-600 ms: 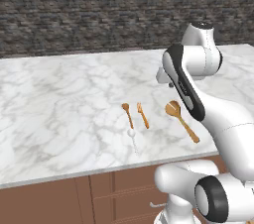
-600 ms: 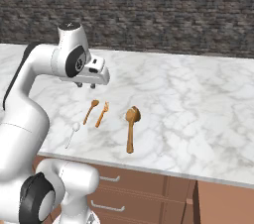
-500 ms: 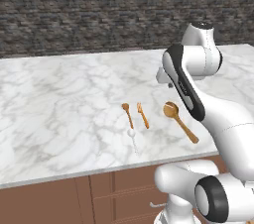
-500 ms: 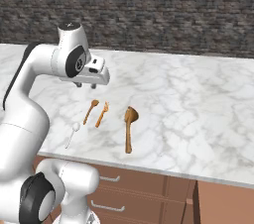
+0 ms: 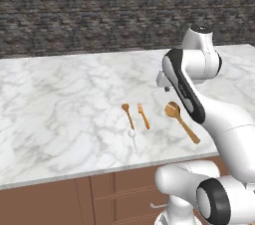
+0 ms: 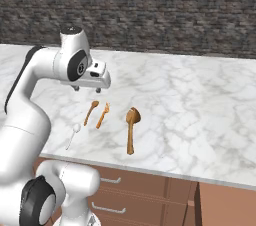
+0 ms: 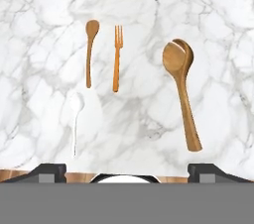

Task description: Organize the utensils by type. Pick up the wooden spoons from the counter and place them in the open cabinet. Then pick up the metallic utensils from the counter and place them in the open drawer.

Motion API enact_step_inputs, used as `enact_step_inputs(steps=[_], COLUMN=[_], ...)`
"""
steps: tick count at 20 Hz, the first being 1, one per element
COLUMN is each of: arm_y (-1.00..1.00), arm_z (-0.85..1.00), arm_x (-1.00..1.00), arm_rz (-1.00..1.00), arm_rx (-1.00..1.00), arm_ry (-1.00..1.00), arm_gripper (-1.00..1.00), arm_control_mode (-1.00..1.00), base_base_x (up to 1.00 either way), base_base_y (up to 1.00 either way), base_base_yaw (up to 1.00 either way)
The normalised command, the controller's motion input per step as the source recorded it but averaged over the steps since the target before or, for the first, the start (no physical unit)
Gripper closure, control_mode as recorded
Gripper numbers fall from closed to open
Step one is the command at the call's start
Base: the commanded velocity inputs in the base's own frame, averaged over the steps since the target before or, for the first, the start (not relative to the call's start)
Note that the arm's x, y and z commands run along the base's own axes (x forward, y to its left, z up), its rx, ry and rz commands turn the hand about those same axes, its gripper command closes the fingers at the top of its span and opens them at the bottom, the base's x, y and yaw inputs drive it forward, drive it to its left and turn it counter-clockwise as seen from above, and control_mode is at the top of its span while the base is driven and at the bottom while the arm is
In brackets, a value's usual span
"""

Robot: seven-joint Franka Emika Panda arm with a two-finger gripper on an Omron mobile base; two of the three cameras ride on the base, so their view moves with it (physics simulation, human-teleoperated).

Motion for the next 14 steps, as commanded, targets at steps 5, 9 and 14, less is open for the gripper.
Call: enact_step_inputs(steps=[5, 9, 14], arm_y=[-0.11, -0.41, -0.46], arm_z=[-0.35, -0.43, -0.41], arm_x=[0.00, 0.00, 0.00], arm_rz=[0.00, 0.00, 0.00], arm_rx=[0.00, 0.00, 0.00], arm_ry=[-0.01, 0.00, 0.00], arm_gripper=[-1.00, -1.00, -1.00], arm_control_mode=[-1.00, -1.00, -1.00], base_base_x=[0.00, 0.00, 0.00], base_base_y=[0.00, 0.00, 0.00], base_base_yaw=[0.00, 0.00, 0.00])
